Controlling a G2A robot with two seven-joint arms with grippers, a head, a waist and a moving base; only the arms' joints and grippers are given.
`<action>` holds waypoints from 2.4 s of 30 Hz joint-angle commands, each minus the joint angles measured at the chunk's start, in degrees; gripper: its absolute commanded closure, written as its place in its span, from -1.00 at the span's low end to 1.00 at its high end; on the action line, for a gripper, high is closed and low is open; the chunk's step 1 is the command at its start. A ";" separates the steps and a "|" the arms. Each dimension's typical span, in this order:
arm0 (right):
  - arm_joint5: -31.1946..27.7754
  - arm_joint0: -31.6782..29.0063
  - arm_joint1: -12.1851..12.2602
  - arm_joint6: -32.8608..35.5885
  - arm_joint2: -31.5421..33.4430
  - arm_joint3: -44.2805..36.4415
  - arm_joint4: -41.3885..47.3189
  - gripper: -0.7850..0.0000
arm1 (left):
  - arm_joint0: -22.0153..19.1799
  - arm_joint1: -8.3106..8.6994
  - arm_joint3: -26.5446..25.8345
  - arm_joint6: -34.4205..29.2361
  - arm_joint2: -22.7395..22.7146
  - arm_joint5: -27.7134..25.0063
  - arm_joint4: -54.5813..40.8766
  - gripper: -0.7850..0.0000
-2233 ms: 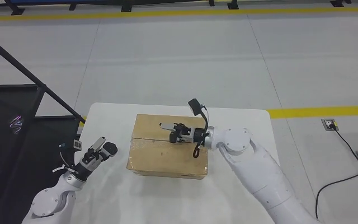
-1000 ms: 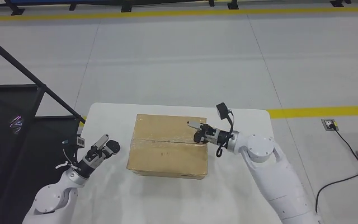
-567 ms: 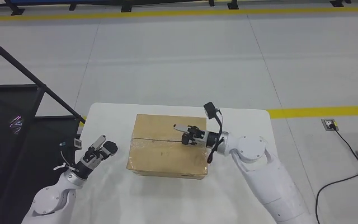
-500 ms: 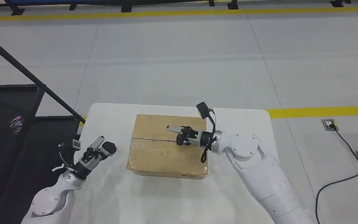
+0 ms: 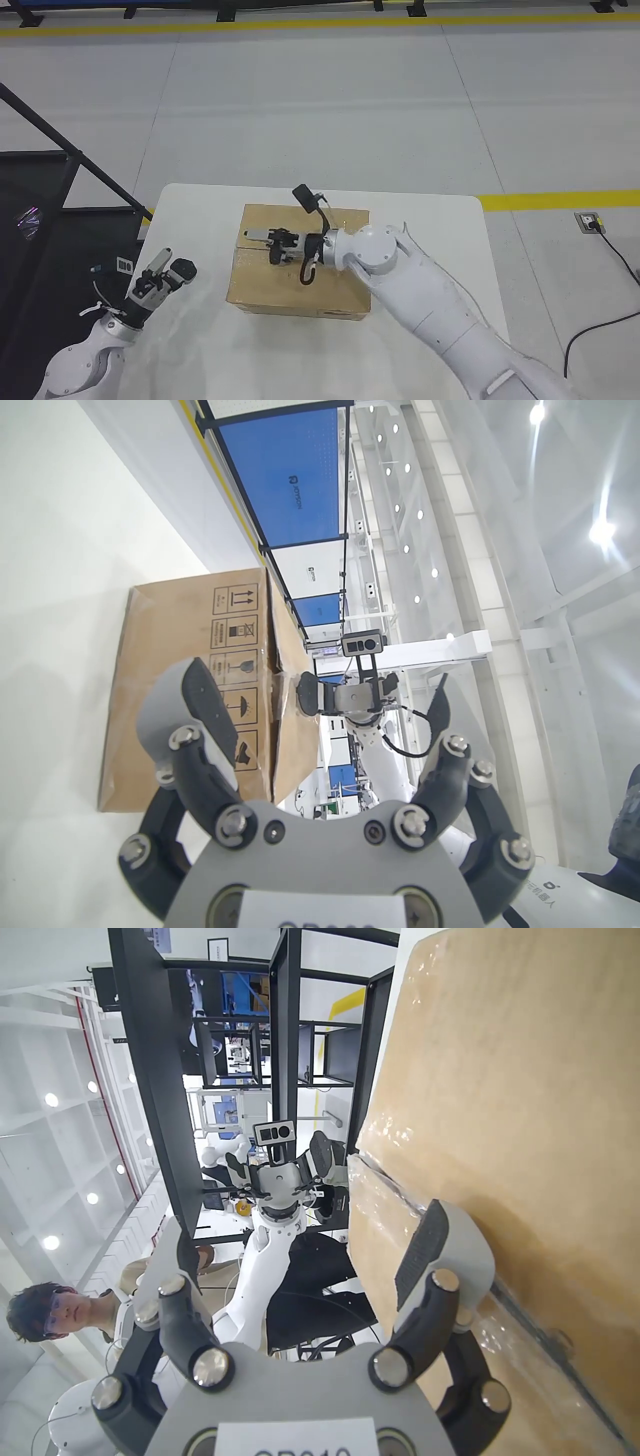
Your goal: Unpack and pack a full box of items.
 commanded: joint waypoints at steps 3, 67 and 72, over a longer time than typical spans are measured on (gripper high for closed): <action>-1.36 2.06 -2.53 -0.99 -2.17 4.53 1.45 -1.00 | 0.21 0.03 0.43 -0.41 -0.26 -0.20 -0.56 -1.00; 19.52 -29.39 12.82 7.13 37.67 -39.01 -22.66 -1.00 | -2.48 0.15 -0.09 -1.35 1.53 1.16 0.84 -1.00; 17.00 -37.14 14.02 5.56 44.26 -46.48 -20.51 -1.00 | -2.19 0.32 -0.03 -1.95 0.68 0.85 0.33 -1.00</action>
